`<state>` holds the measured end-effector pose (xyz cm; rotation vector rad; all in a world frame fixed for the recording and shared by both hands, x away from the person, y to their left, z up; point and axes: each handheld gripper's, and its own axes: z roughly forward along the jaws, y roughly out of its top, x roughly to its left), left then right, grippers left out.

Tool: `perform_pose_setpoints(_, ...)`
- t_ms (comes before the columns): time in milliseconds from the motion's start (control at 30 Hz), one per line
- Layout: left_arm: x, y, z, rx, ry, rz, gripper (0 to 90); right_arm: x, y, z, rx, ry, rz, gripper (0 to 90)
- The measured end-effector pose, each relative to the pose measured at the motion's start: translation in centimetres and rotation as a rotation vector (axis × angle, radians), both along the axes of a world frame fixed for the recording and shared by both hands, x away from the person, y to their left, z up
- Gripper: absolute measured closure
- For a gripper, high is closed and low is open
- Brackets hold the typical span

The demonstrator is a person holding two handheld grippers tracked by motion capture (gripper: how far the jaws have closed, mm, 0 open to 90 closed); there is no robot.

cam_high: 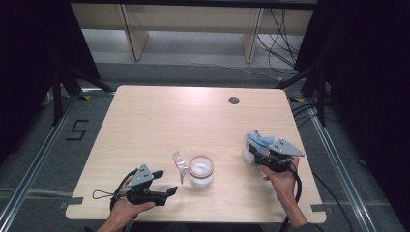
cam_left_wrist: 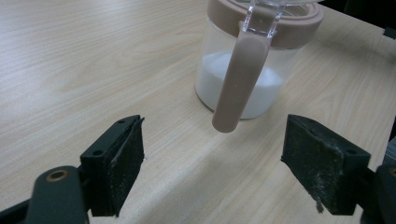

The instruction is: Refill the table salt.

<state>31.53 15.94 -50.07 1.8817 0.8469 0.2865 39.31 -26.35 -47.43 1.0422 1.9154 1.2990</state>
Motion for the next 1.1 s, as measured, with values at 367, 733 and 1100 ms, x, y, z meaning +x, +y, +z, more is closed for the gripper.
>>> perform_pose_setpoints(367, 0.1, 0.0, 0.0, 0.006, -0.006, -0.014, 20.2, -0.2, 0.1, 0.2, 0.017, 0.014, 0.0, 38.5)
perform_pose_setpoints(733, 0.0, -0.1, 0.0, 0.021, 0.004, -0.007, 20.3, -0.6, 0.1, 0.5, -0.005, 0.011, -0.009, 35.2)
perform_pose_setpoints(1100, 0.1, -0.5, -0.2, 0.015, 0.002, -0.009, 20.4, -1.7, -0.3, 0.7, 0.011, 0.014, -0.015, 33.3)
